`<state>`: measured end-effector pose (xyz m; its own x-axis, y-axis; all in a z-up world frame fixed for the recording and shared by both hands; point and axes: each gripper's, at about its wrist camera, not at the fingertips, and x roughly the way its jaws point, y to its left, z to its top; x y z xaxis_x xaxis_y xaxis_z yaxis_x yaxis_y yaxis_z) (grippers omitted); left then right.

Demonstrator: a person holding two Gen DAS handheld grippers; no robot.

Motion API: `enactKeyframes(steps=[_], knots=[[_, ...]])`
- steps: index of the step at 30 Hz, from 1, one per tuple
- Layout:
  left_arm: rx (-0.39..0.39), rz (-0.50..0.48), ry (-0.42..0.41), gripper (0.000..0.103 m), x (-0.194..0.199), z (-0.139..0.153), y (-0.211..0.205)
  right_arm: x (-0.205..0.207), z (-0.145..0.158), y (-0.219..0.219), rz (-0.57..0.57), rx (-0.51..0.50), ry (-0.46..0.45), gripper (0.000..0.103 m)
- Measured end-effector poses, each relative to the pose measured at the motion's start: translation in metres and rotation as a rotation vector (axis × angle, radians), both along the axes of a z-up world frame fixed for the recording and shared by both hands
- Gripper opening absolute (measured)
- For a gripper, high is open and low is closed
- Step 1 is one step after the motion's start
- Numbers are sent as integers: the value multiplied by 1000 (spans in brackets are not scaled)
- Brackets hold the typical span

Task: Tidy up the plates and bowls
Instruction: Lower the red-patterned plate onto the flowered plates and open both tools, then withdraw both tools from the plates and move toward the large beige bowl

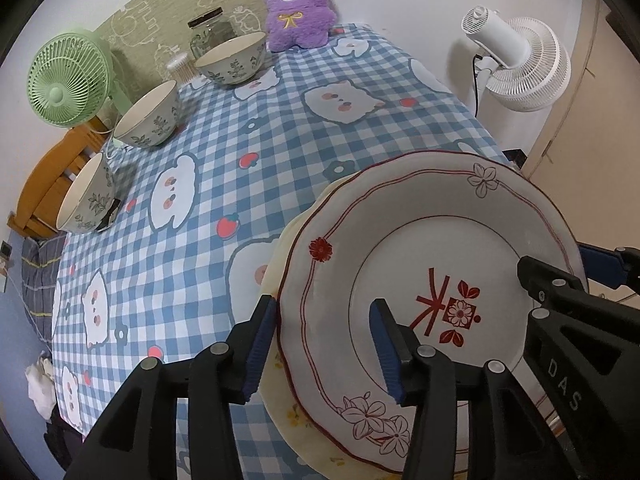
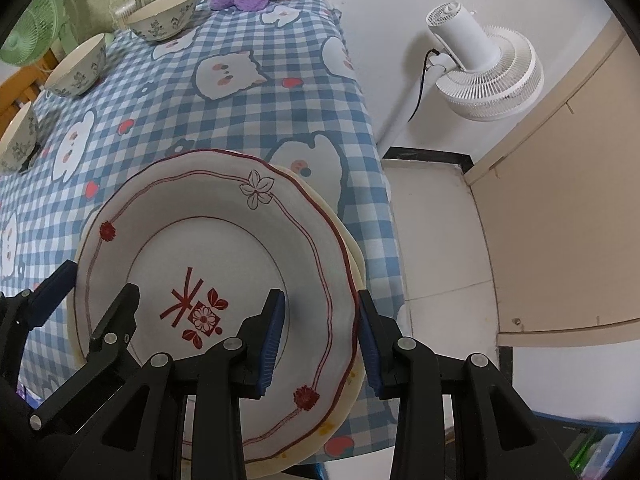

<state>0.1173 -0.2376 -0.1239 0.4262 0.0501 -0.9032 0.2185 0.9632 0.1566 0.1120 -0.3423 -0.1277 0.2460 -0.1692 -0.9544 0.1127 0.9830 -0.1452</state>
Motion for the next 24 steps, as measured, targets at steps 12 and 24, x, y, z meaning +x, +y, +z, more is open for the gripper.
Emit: enactKeyframes(steps=[12,24], knots=[[-120,20,55,73,-3,5,6,-4,31,4,72,93,-127,80],[-222,69,-71,99,-8,63,33,-1,79,28,132,141,-216,87]])
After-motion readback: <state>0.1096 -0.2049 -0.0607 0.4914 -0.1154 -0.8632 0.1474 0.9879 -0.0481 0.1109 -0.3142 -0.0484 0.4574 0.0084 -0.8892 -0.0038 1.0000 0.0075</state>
